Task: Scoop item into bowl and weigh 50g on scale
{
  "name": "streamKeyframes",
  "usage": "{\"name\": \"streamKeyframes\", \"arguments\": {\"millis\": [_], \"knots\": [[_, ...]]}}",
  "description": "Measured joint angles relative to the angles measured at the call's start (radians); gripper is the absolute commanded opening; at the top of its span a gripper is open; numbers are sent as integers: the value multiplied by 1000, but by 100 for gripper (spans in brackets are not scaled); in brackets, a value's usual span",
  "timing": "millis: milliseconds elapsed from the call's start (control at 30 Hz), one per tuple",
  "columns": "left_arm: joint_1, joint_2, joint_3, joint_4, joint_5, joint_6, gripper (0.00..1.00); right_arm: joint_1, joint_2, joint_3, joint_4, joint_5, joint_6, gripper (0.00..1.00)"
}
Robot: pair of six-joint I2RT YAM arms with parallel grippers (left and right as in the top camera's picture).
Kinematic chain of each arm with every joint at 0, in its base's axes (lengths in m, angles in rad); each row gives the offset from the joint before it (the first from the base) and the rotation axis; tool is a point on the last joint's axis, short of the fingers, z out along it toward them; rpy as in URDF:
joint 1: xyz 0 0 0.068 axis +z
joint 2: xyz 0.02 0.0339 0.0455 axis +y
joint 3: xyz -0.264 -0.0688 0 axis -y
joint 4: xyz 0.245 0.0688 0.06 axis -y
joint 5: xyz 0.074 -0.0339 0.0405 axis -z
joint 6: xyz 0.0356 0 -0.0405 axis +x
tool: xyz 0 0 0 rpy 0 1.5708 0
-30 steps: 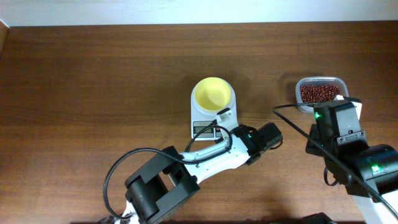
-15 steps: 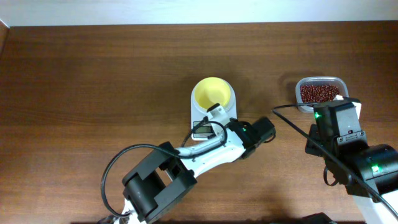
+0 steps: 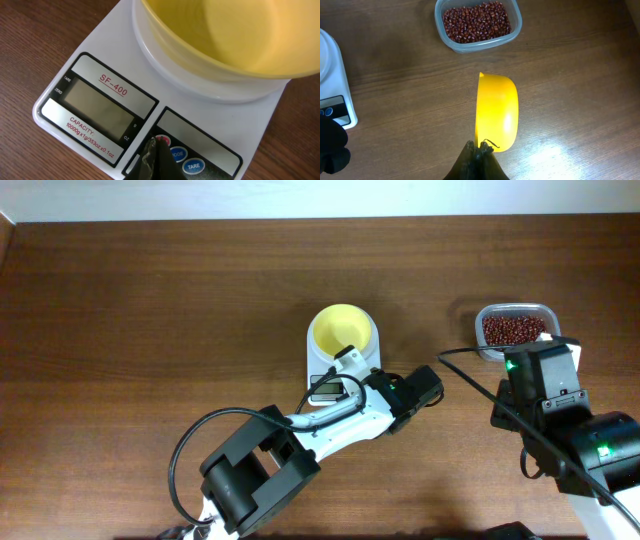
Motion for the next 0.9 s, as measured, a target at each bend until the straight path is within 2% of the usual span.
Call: {"name": "streamKeyframes", "arguments": {"millis": [900], "knots": [[-1, 47, 0, 39, -28, 0, 0, 0, 0, 0, 0, -16, 0, 4]]}}
